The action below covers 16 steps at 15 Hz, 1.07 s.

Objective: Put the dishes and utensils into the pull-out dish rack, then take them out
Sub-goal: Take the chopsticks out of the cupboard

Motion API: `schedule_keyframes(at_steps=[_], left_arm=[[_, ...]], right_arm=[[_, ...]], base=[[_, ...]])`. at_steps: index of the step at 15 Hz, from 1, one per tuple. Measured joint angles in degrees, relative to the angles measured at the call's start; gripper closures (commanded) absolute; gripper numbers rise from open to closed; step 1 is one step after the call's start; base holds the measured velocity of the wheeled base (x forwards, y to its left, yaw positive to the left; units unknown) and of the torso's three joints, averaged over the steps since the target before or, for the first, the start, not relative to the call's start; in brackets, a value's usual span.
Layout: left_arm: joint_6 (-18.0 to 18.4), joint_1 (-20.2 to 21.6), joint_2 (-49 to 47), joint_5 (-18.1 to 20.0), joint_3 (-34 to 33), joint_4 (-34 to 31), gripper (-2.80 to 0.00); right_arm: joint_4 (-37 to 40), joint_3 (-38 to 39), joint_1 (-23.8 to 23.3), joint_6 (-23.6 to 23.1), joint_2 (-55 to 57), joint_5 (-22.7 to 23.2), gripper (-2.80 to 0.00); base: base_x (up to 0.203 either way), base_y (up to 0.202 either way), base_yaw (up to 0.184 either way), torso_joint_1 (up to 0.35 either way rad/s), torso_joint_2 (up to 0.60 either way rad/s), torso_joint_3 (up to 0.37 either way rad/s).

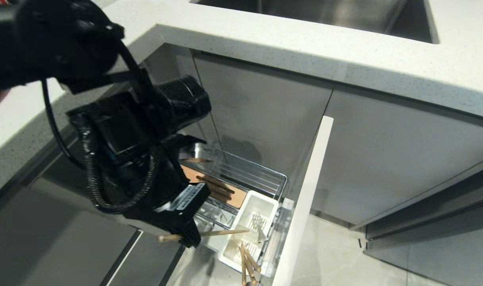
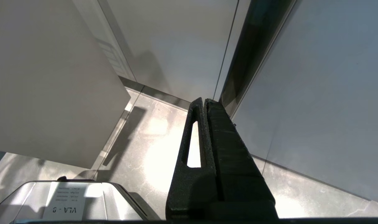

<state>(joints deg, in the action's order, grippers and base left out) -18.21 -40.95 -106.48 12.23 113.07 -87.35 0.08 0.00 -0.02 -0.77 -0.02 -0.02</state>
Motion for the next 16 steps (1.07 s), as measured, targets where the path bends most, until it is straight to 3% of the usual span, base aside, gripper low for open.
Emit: schedule_keyframes(at_steps=[3, 9, 12, 16], left_arm=[[1.5, -0.6, 7.0, -1.3, 0.0, 0.1, 0.00], [8.2, 0.4, 23.4, -2.4, 0.1, 0.1, 0.00], [8.8, 6.7, 31.1, -1.2, -0.1, 3.2, 0.00], [8.8, 21.5, 39.3, 1.8, -0.5, 13.4, 0.00]], right_arm=[[0.0, 0.0, 0.0, 0.0, 0.0, 0.0, 0.00], [0.0, 0.0, 0.0, 0.0, 0.0, 0.0, 0.00], [0.0, 0.0, 0.0, 0.0, 0.0, 0.0, 0.00], [0.0, 0.0, 0.0, 0.0, 0.0, 0.0, 0.00]], base=[[0.000, 0.000, 0.000, 0.000, 0.00, 0.000], [0.000, 0.000, 0.000, 0.000, 0.00, 0.000], [0.000, 0.000, 0.000, 0.000, 0.00, 0.000], [0.000, 0.000, 0.000, 0.000, 0.00, 0.000]])
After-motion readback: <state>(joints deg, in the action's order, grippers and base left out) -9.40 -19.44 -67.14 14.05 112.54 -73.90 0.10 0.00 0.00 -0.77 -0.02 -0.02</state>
